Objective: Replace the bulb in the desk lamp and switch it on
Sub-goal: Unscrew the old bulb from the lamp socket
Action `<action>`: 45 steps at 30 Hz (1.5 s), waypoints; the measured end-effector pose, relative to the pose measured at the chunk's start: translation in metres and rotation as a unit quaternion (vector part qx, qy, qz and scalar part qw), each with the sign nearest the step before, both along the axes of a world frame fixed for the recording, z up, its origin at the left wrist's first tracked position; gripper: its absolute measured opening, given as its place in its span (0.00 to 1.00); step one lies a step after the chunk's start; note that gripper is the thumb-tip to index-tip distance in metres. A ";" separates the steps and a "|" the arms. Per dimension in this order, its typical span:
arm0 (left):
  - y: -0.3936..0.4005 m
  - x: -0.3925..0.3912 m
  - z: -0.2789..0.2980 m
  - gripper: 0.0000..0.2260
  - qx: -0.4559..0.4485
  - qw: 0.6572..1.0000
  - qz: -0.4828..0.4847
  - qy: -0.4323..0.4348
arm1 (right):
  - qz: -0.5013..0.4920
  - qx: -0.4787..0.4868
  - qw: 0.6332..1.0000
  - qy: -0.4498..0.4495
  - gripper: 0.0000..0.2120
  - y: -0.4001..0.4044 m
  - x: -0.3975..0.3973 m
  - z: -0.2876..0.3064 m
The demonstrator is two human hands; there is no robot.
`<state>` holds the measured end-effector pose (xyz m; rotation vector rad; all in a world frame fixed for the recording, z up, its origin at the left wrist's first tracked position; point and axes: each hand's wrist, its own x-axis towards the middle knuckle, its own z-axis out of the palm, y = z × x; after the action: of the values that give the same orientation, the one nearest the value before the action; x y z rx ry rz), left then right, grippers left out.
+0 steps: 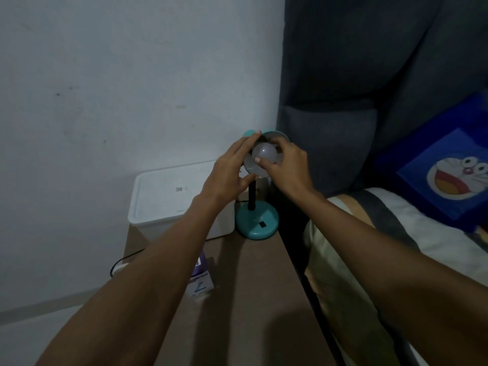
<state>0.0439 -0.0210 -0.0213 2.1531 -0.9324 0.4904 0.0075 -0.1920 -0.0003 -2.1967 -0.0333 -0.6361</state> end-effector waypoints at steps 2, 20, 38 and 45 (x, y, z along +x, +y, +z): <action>0.001 0.001 0.000 0.40 -0.009 1.000 -0.006 0.000 | -0.006 -0.006 1.000 -0.002 0.24 0.003 0.002 -0.001; 0.004 0.000 -0.002 0.39 -0.032 0.999 -0.017 0.022 | 0.004 -0.171 0.985 -0.002 0.30 0.011 -0.005 -0.010; 0.004 0.000 -0.006 0.38 -0.032 0.999 -0.017 0.016 | -0.015 -0.101 0.994 0.043 0.28 0.016 -0.006 -0.008; 0.003 0.000 -0.005 0.37 -0.027 0.999 -0.017 0.005 | -0.034 -0.094 0.993 0.064 0.24 0.017 -0.002 -0.006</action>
<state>0.0436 -0.0179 -0.0264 2.0853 -0.9379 0.4821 0.0055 -0.1750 -0.0067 -2.4250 0.0512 -0.5475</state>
